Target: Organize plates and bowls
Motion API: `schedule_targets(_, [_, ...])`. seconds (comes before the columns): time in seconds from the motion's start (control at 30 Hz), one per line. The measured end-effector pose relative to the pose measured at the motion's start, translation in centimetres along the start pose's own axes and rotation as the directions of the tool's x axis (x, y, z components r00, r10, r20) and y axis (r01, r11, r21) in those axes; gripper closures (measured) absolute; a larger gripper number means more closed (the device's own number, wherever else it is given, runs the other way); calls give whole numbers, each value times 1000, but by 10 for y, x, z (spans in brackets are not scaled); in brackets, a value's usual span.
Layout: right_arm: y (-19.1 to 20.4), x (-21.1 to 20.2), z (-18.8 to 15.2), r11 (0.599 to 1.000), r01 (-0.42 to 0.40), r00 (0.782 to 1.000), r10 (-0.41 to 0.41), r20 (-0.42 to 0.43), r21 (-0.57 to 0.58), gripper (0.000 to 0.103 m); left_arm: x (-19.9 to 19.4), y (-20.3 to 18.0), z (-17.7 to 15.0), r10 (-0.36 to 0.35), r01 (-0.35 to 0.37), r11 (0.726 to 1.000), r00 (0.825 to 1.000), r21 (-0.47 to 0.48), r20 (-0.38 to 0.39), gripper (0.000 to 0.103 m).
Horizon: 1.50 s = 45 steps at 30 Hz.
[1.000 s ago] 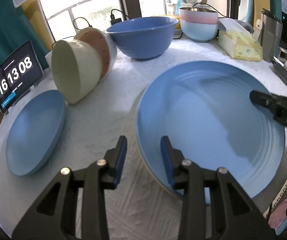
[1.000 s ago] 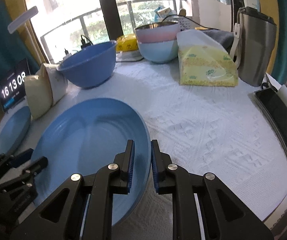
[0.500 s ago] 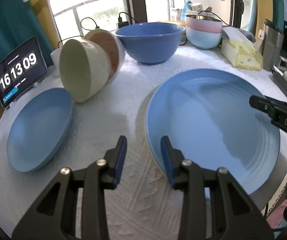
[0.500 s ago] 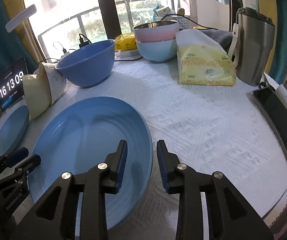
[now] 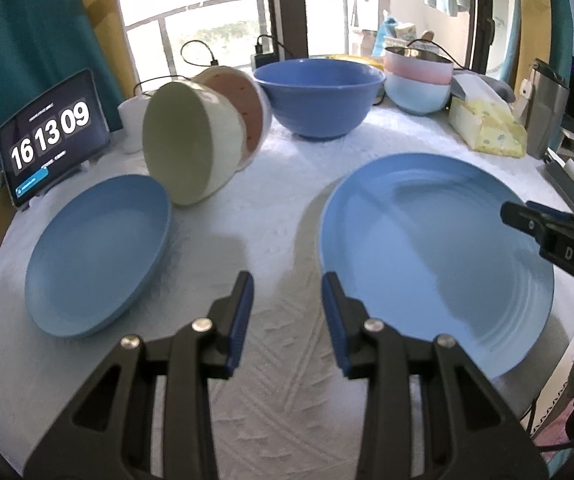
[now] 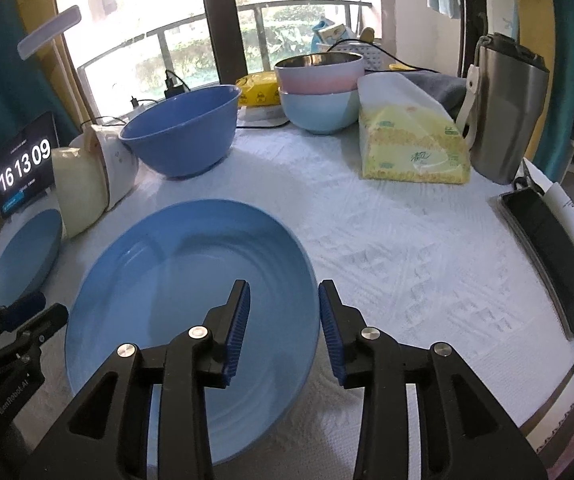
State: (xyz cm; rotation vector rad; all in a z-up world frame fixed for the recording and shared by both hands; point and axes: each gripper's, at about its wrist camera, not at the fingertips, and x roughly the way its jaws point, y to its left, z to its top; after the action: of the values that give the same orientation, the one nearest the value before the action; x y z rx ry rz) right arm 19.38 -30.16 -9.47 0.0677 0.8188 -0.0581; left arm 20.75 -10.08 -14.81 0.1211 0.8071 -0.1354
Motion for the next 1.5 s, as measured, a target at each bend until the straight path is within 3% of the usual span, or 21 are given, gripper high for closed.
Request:
schedule_targets(0.2, [6,-1,-2,999,22,1000,-23,-11,-28,65,-1,4,0,-2,2,1000,1000,-18,3,66])
schedule_targets(0.4, [15,-1,-7,996,42,999,-44,-20,-83,54,-5,5,-1,-8,8,1000,1000,-19,12,66])
schedule_targets(0.67, [22,-3,-8,994,39,998,-44,-43,-104,51,-9,15,-2,-8,9,999,1000,-42,25,66])
schedule_targets(0.77, [28,-3,-9,992,31,998,-37,-50,-121,45,-13,20,-3,-8,9,999,999,-50,31,66])
schedule_targets(1.0, [36,-6,-8,995,26,998,-31,-51,-94,44,-21,36,-4,2,3,997,998,-78,56,66])
schedule_targets(1.27, [44,-20,-1,996,52,999,-52,5,-78,44,-28,54,-7,15,-7,993,997,-114,74,66])
schedule_targets(1.5, [66,-27,2,994,1,1000,1,22,-108,44,-34,71,-9,27,-13,989,995,-145,93,66])
